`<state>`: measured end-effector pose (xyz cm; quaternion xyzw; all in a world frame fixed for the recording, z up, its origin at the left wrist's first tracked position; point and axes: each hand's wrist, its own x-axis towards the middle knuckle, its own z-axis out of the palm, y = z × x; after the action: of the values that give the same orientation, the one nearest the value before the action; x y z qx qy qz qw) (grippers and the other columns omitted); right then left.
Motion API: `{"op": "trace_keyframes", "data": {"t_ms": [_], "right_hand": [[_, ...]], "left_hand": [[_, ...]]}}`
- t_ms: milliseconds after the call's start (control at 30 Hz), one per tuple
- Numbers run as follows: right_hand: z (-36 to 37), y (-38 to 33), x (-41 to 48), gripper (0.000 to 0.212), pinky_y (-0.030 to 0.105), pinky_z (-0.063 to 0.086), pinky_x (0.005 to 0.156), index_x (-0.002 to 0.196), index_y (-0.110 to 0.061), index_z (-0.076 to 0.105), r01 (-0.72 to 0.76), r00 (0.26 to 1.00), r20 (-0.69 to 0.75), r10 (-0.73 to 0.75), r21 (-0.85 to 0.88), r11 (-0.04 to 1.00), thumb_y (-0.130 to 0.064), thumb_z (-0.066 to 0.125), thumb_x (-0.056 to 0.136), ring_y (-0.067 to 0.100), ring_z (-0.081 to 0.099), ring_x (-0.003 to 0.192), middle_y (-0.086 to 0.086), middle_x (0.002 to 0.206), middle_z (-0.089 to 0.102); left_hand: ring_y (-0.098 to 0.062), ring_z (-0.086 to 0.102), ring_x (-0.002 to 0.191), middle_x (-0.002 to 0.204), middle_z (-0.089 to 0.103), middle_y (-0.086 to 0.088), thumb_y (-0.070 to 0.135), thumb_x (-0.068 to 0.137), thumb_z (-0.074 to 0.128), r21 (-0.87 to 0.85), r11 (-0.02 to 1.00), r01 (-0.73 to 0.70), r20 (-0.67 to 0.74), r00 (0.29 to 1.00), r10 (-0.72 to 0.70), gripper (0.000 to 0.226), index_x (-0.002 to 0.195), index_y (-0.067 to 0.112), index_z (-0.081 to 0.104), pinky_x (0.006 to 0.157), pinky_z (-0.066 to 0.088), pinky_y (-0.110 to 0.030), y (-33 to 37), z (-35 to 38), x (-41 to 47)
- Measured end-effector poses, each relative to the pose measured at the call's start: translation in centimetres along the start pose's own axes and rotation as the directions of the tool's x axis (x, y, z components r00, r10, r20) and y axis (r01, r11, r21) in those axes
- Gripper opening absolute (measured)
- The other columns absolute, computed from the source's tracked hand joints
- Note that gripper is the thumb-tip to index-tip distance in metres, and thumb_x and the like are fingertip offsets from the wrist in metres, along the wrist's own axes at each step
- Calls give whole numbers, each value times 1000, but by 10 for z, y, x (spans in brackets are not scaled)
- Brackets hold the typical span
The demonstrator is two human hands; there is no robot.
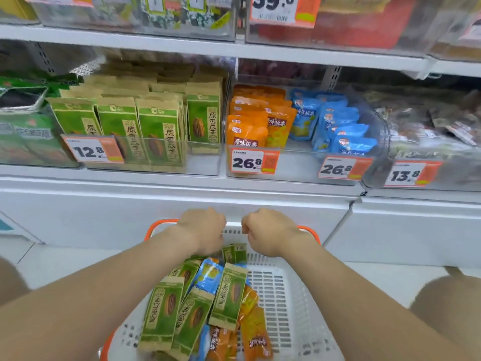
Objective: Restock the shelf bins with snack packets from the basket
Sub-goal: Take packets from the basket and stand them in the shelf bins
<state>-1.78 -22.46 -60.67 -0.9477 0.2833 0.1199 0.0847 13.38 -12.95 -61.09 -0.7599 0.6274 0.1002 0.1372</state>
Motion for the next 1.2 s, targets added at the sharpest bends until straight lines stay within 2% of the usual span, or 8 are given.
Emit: {"op": "trace_keyframes", "data": {"t_ms": [167, 300, 400, 467, 633, 867, 1033, 1200], "right_hand": [[23, 17, 6, 34, 44, 52, 97, 130, -16, 62, -87, 978, 187, 89, -21, 996, -11, 55, 97, 34, 63, 111, 11, 126, 62], [37, 29, 21, 43, 48, 56, 96, 134, -15, 61, -177, 938, 312, 149, 63, 982, -8, 52, 92, 34, 64, 111, 11, 130, 60], [37, 34, 30, 42, 48, 55, 99, 133, -16, 61, -204, 935, 320, 153, 130, 970, -8, 51, 93, 34, 62, 115, 10, 131, 61], [37, 36, 34, 38, 48, 54, 101, 133, -14, 61, -208, 939, 311, 150, 164, 964, -8, 50, 97, 34, 61, 117, 10, 132, 60], [38, 43, 41, 36, 48, 55, 100, 131, -13, 63, -229, 932, 328, 157, 193, 954, -8, 49, 98, 34, 63, 114, 12, 131, 61], [43, 44, 40, 36, 45, 55, 98, 131, -9, 62, -310, 926, 301, 230, 251, 917, -10, 48, 98, 34, 62, 112, 13, 130, 64], [47, 39, 29, 30, 42, 58, 88, 117, -6, 69, -393, 911, 269, 312, 343, 853, -13, 47, 98, 33, 65, 100, 15, 114, 70], [44, 22, 19, 27, 46, 64, 72, 111, 2, 62, -500, 865, 328, 380, 489, 715, -13, 41, 101, 37, 77, 78, 23, 96, 74]], "left_hand": [[-30, 63, 86, 88, 58, -5, 23, 100, 49, -48, 992, -119, 187, 974, 126, 17, 91, 14, 60, 78, 59, -43, 8, 42, 31], [-12, 48, 81, 129, 51, -5, 11, 103, 48, 36, 971, -234, 264, 940, 217, 22, 111, 10, 69, 77, 48, -37, 13, 77, 57], [-21, 61, 107, 140, 40, -3, 3, 97, 53, 65, 967, -245, 294, 931, 216, 21, 111, 13, 64, 82, 52, -38, 10, 100, 77], [-23, 55, 128, 146, 44, -2, 7, 95, 52, 66, 958, -278, 336, 910, 241, 40, 134, 13, 58, 95, 54, -42, 5, 116, 89], [-29, 54, 129, 145, 45, -10, 18, 90, 57, 22, 966, -258, 458, 861, 220, 52, 141, 9, 52, 104, 54, -49, -2, 131, 94], [-22, 71, 92, 101, 72, -3, 21, 101, 63, -176, 977, -122, 38, 991, 131, 12, 104, 15, 73, 82, 60, -39, -6, 103, 76], [-18, 69, 81, 87, 74, 5, 11, 94, 72, -356, 932, -69, -203, 979, -5, 20, 96, 31, 70, 76, 60, -39, -10, 73, 51], [-14, 68, 72, 76, 71, 8, 6, 91, 77, -662, 740, -119, -309, 943, -124, 32, 86, 29, 55, 70, 58, -38, -12, 55, 10]]}}
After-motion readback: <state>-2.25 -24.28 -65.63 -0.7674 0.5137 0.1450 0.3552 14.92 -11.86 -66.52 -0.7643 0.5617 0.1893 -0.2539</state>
